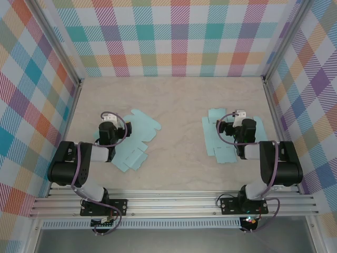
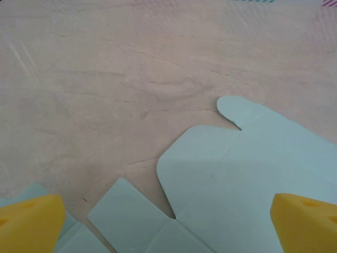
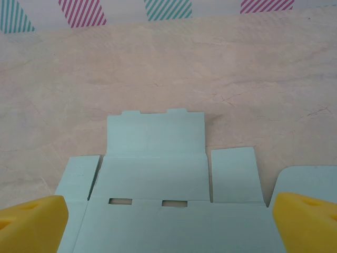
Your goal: Fold the paper box
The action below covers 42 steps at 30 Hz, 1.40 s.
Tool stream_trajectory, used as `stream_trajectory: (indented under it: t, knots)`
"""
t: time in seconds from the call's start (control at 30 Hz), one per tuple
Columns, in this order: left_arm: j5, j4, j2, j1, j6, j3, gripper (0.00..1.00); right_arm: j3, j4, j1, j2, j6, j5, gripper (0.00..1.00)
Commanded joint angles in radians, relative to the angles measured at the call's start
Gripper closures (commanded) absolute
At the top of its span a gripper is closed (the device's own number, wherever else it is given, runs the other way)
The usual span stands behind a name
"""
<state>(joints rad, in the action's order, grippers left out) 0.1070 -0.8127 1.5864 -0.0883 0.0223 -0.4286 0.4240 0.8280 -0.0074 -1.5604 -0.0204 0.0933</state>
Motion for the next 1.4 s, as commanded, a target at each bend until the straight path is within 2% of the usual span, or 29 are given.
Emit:
stream_trajectory:
  t: [0.0, 1.27, 1.37]
  knots:
    - [0.011, 0.003, -0.022, 0.018, -0.001, 0.01, 0.0, -0.01, 0.0, -0.009, 0.023, 0.013, 0.001, 0.0]
    - [0.01, 0.005, -0.019, 0.017, -0.004, 0.008, 0.0, -0.013, 0.005, -0.009, 0.025, 0.012, 0.001, 0.0]
    - [0.011, 0.003, -0.023, 0.017, -0.004, 0.011, 0.0, 0.012, -0.059, -0.009, 0.045, 0.008, -0.011, 0.0]
